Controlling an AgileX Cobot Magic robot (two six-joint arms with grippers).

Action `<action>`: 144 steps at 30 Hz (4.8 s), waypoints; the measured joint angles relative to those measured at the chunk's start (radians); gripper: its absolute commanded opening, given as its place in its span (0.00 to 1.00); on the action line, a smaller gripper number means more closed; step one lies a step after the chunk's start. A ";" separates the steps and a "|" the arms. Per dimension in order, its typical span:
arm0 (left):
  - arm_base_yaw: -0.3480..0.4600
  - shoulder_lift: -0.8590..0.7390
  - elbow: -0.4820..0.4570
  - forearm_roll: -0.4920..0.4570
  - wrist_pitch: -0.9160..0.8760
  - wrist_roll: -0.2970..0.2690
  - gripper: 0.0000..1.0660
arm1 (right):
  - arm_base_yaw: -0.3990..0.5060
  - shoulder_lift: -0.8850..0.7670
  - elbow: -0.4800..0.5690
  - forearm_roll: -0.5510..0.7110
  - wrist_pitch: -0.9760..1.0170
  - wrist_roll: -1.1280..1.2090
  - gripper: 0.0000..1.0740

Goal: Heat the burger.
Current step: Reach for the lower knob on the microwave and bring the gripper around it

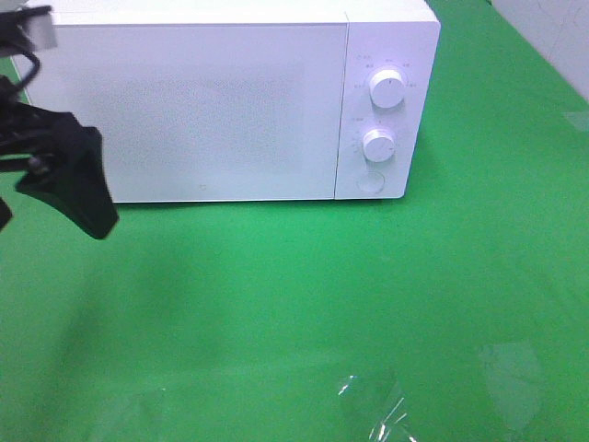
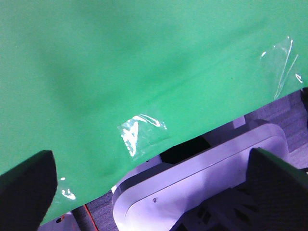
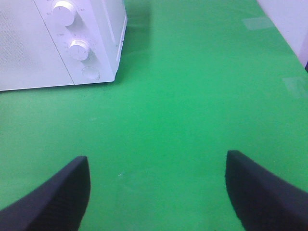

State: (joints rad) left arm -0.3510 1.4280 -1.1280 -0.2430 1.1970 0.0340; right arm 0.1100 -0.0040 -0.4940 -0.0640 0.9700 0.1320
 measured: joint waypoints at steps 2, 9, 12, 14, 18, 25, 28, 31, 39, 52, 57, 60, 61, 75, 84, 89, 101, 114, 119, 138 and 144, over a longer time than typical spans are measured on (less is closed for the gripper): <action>0.024 -0.015 0.000 0.004 0.006 0.001 0.93 | 0.000 0.000 0.000 0.000 0.000 0.000 0.70; 0.237 -0.142 0.000 0.070 0.020 0.004 0.93 | 0.000 0.000 0.000 0.000 0.000 0.000 0.70; 0.338 -0.218 0.000 0.079 0.021 0.005 0.93 | 0.000 0.000 0.000 0.000 0.000 0.000 0.70; 0.377 -0.265 0.000 0.089 0.021 0.012 0.93 | 0.000 0.000 0.000 0.000 0.000 0.000 0.70; 0.404 -0.353 0.000 0.114 0.023 0.032 0.93 | 0.000 0.000 0.000 0.000 0.000 0.000 0.70; 0.407 -0.522 0.004 0.129 0.025 0.042 0.93 | 0.000 0.000 0.000 0.000 0.000 0.000 0.70; 0.407 -0.604 0.084 0.129 0.025 0.043 0.93 | 0.000 0.000 0.000 0.000 0.000 0.000 0.70; 0.407 -0.666 0.184 0.129 0.021 0.048 0.93 | 0.000 0.000 0.000 0.000 0.000 0.000 0.70; 0.407 -0.934 0.499 0.120 -0.082 0.053 0.93 | 0.000 0.000 0.000 0.000 0.000 0.000 0.70; 0.407 -1.191 0.608 0.128 -0.118 0.016 0.93 | 0.000 0.000 0.000 0.000 0.000 0.000 0.70; 0.407 -1.224 0.608 0.129 -0.119 0.012 0.93 | 0.000 0.000 0.000 0.000 0.000 0.000 0.70; 0.392 -1.281 0.608 0.129 -0.120 0.012 0.93 | 0.000 0.000 0.000 0.000 0.000 0.000 0.70; 0.392 -1.281 0.608 0.129 -0.120 0.012 0.93 | 0.000 0.000 0.000 0.000 0.000 0.000 0.70; 0.383 -1.432 0.608 0.158 -0.121 0.011 0.93 | 0.000 0.000 0.000 0.000 0.000 0.000 0.70; 0.383 -1.432 0.608 0.158 -0.121 0.011 0.93 | 0.000 0.000 0.000 0.000 0.000 0.000 0.70; 0.383 -1.432 0.608 0.158 -0.121 0.010 0.93 | 0.000 0.000 0.000 0.000 0.000 0.000 0.70; 0.383 -1.432 0.608 0.158 -0.121 0.009 0.93 | 0.000 0.000 0.000 0.000 0.000 0.000 0.70; 0.383 -1.432 0.608 0.158 -0.121 0.009 0.93 | 0.000 0.000 0.000 0.000 -0.003 0.001 0.70; 0.383 -1.432 0.608 0.158 -0.121 0.009 0.93 | 0.000 0.024 -0.022 -0.002 -0.044 0.033 0.70; 0.383 -1.432 0.608 0.158 -0.121 0.009 0.93 | 0.000 0.332 0.021 -0.017 -0.494 0.051 0.70; 0.383 -1.432 0.608 0.158 -0.121 0.009 0.93 | 0.000 0.412 0.065 -0.017 -0.617 0.051 0.70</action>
State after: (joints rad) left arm 0.0320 -0.0040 -0.5200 -0.0850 1.0760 0.0430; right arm 0.1100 0.4080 -0.4290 -0.0810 0.3530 0.1830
